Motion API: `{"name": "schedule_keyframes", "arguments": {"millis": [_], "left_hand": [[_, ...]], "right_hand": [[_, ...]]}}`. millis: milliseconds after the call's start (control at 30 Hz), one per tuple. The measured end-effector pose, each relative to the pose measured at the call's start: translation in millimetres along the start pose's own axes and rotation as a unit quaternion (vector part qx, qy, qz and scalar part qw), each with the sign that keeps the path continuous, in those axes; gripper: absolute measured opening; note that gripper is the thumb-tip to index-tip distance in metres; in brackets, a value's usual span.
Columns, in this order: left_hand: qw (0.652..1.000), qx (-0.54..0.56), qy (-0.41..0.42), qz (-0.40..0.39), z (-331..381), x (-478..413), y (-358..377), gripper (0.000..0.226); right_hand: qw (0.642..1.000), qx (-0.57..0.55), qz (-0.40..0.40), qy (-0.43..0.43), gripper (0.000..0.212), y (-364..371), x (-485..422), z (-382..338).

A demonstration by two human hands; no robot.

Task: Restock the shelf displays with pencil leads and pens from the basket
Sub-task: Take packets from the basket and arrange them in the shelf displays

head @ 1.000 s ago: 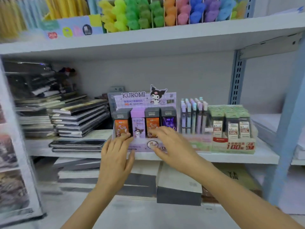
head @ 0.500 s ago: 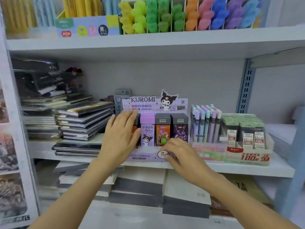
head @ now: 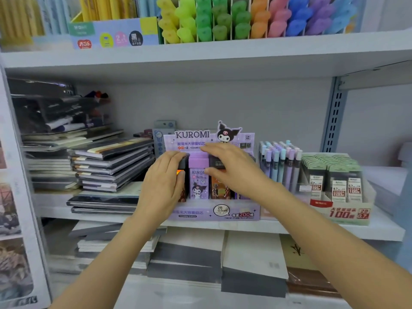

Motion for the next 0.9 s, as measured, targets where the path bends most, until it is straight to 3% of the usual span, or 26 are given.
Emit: {"name": "schedule_keyframes", "arguments": {"millis": [233,333,500,800,900], "left_hand": [[0.995,0.083,-0.049,-0.026,-3,-2,-7,0.047],[0.986,0.123,-0.109,-0.005,-1,2,-10,0.058],[0.962,0.193,-0.193,-0.002,1,11,-10,0.062],[0.948,0.245,-0.204,-0.023,1,10,-4,0.072],[0.962,0.210,-0.172,0.003,5,12,-2,0.077]], "right_hand": [[0.999,0.005,-0.002,0.043,0.046,7,-18,-7],[0.999,-0.010,-0.006,0.049,0.052,1,-9,-2],[0.993,0.015,0.066,0.097,0.063,-6,36,13],[0.993,0.022,0.054,0.105,0.056,-5,36,19],[0.995,0.026,0.039,0.086,0.061,-15,34,29]]}}
Point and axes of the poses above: each hand's wrist, its own x-axis away from the middle knuckle, its own y-axis out of the palm, z = x × y, the point moved 2 cm from there along -x, towards the middle knuckle, and after that the axes turned 2 degrees about y, right-handed, at the moved point
